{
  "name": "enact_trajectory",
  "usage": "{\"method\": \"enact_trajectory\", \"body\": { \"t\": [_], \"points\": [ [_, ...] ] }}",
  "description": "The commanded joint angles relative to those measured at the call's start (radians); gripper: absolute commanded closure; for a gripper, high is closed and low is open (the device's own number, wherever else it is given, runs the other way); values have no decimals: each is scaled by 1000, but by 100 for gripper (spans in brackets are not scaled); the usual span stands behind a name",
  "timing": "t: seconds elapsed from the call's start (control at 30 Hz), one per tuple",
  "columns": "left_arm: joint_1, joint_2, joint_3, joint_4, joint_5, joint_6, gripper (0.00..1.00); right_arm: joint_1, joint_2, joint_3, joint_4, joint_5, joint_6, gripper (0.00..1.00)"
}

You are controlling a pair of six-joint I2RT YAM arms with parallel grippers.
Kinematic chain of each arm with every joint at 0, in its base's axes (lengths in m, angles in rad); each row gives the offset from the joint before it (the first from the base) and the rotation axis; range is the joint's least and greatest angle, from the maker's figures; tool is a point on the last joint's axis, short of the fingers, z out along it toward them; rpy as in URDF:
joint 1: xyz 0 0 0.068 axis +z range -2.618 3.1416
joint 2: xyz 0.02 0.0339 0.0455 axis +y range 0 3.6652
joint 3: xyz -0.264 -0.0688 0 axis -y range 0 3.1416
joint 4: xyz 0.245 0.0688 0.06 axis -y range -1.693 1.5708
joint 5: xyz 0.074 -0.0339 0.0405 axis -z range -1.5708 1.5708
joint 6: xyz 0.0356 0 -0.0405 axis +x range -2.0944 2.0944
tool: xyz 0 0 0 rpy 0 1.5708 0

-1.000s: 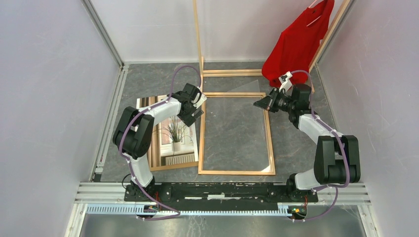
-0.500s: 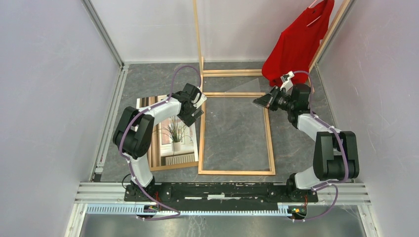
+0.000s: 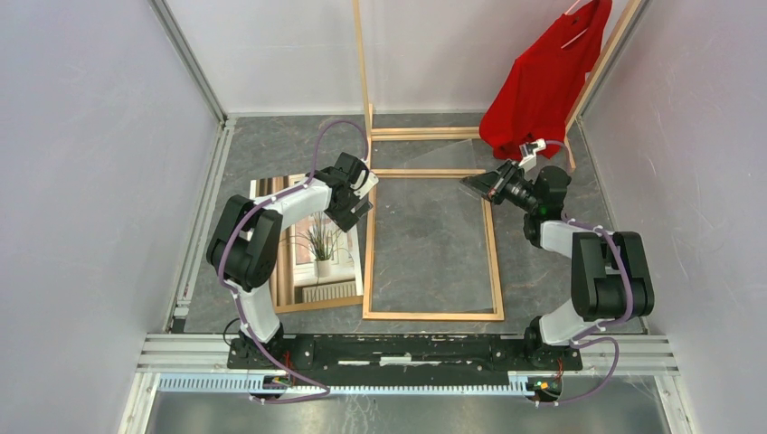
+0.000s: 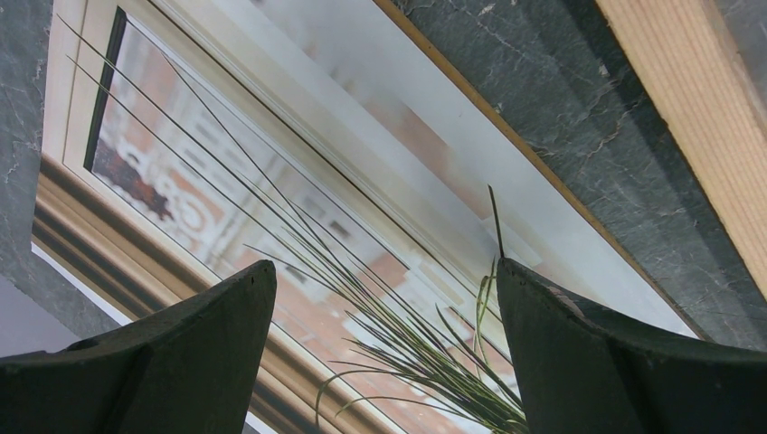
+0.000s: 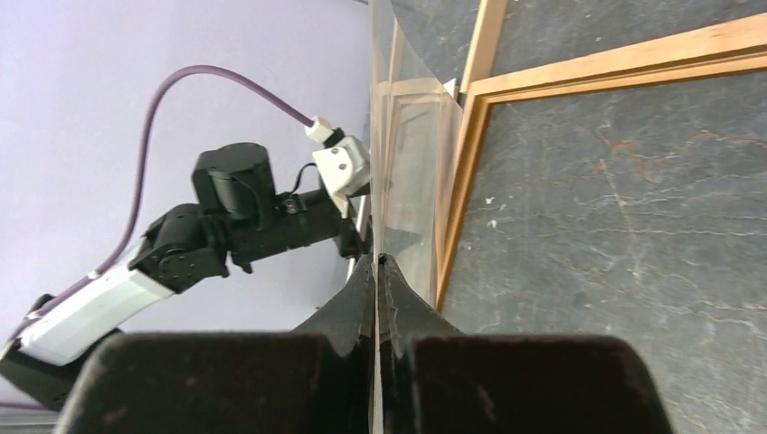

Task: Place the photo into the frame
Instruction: Place the photo frame item in the photo frame.

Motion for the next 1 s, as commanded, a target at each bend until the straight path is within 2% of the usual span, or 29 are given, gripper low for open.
{"method": "enact_trajectory", "body": {
  "t": [0.0,0.43,0.97],
  "points": [
    [-7,22,-8,29,17,-32,2,6,6,-11,205,-34,127,100],
    [-7,13,-18,32,22,-34,3,9,16,-36,197,-2,149,100],
    [-7,-4,-23,34,11,-26,3,-42,15,-28,114,35,59,100]
  ]
}}
